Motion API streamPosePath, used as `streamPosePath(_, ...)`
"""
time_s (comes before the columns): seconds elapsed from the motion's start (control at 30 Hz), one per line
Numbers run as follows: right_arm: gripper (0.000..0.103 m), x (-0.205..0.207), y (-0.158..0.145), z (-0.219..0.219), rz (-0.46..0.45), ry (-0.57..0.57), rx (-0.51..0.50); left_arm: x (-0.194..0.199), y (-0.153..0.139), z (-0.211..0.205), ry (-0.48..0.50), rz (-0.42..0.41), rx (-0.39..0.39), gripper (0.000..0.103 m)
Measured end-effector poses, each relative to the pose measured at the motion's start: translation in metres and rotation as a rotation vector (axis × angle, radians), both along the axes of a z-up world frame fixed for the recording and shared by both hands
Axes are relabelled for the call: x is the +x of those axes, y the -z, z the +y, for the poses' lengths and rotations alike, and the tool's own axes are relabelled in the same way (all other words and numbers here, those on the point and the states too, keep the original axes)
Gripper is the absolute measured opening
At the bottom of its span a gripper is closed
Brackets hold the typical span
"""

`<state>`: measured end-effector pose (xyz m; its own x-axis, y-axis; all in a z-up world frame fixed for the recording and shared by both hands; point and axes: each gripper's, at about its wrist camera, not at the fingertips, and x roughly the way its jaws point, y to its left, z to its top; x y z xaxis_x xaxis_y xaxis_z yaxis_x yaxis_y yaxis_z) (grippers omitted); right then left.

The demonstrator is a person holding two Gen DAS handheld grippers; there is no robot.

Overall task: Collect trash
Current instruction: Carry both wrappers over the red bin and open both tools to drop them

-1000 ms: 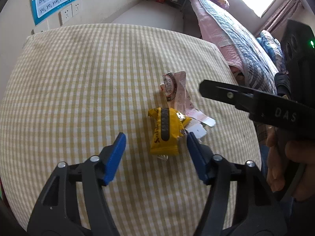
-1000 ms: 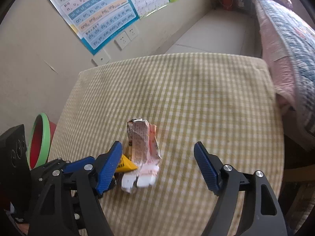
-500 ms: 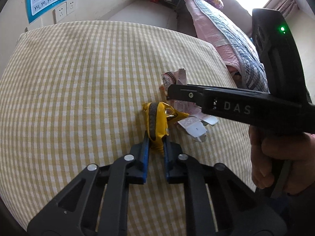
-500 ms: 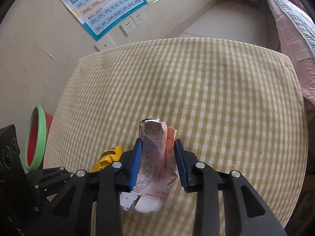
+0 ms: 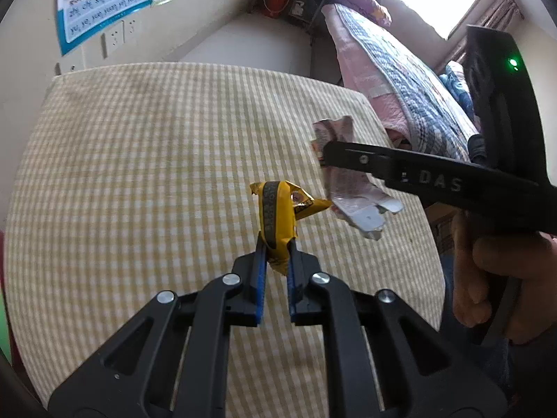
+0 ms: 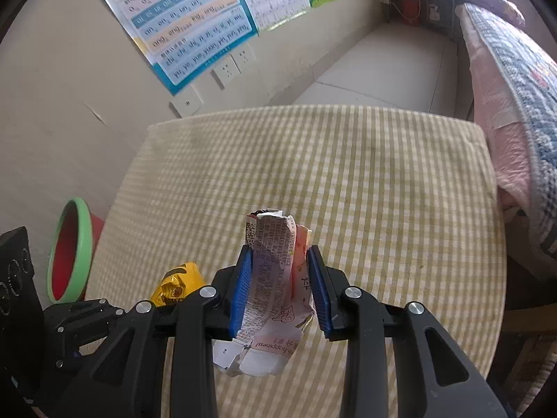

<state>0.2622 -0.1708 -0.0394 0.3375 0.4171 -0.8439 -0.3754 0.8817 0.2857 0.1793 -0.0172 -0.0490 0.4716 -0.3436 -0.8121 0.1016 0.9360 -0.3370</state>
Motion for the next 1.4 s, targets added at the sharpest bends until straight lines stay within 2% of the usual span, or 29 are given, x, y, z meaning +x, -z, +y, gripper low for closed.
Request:
streamPosePath(0.3, 0.032, -0.031, -0.035, 0.013, -0.063, -0.035, 0.004, -0.038, -0.034, 0.037, -0.103, -0.049, 0.035, 0.009)
streamPosePath(0.73, 0.032, -0.088, -0.058, 0.088, -0.109, -0.162, 0.010, -0.087, -0.070, 0.115, -0.301, -0.108, 0.067, 0.009)
streamPosePath(1.1, 0.032, -0.104, -0.077, 0.193, -0.135, -0.318, 0.018, -0.132, -0.079, 0.202, -0.470, -0.120, 0.083, 0.009)
streamPosePath(1.4, 0.032, -0.121, -0.073, 0.297, -0.128, -0.463, 0.040, -0.175, -0.075, 0.288, -0.629, -0.113, 0.072, 0.009)
